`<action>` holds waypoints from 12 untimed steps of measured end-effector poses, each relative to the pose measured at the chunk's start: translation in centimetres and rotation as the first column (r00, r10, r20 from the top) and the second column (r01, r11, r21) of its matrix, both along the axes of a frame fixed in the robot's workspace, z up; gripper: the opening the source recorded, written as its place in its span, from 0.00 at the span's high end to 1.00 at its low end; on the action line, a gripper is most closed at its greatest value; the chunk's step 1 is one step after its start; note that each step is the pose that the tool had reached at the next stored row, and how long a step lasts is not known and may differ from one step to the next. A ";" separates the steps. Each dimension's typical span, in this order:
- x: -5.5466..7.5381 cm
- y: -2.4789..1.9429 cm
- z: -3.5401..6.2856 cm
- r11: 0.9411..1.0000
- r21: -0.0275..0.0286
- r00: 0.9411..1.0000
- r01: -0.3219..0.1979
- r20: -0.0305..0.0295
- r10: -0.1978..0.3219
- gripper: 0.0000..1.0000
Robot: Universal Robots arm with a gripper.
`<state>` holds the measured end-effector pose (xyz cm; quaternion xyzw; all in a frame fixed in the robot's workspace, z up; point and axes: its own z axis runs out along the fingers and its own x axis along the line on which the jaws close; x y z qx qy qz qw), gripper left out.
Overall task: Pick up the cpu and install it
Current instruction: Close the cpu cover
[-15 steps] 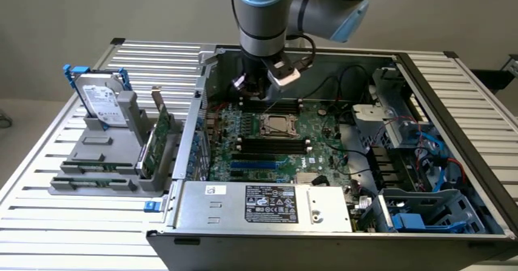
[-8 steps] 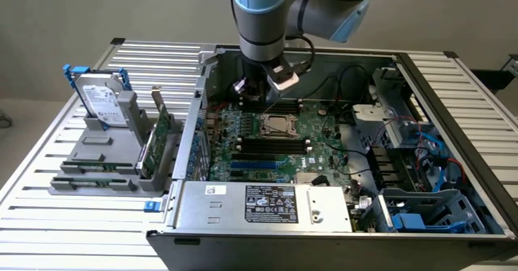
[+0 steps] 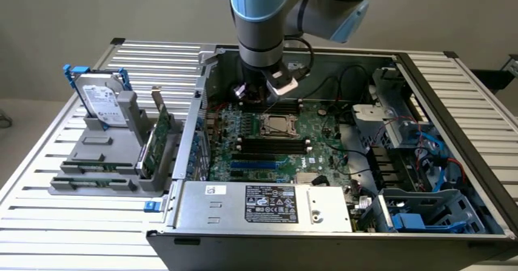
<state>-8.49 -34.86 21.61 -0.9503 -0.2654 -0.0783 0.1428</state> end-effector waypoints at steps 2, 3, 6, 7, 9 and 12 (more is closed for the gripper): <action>0.0 0.00 -0.20 1.000 -0.009 1.000 0.000 0.001 0.000 0.89; 0.0 0.00 -0.22 1.000 -0.013 1.000 0.000 0.001 0.000 0.89; 0.0 0.00 -0.22 1.000 -0.013 1.000 0.000 0.001 0.000 0.89; 0.0 0.00 -0.23 1.000 -0.013 1.000 0.000 0.001 0.000 0.89; 0.0 0.00 -0.28 1.000 -0.013 1.000 0.000 0.001 0.000 0.89; 0.0 0.06 -0.51 1.000 -0.012 1.000 0.000 0.001 0.000 0.89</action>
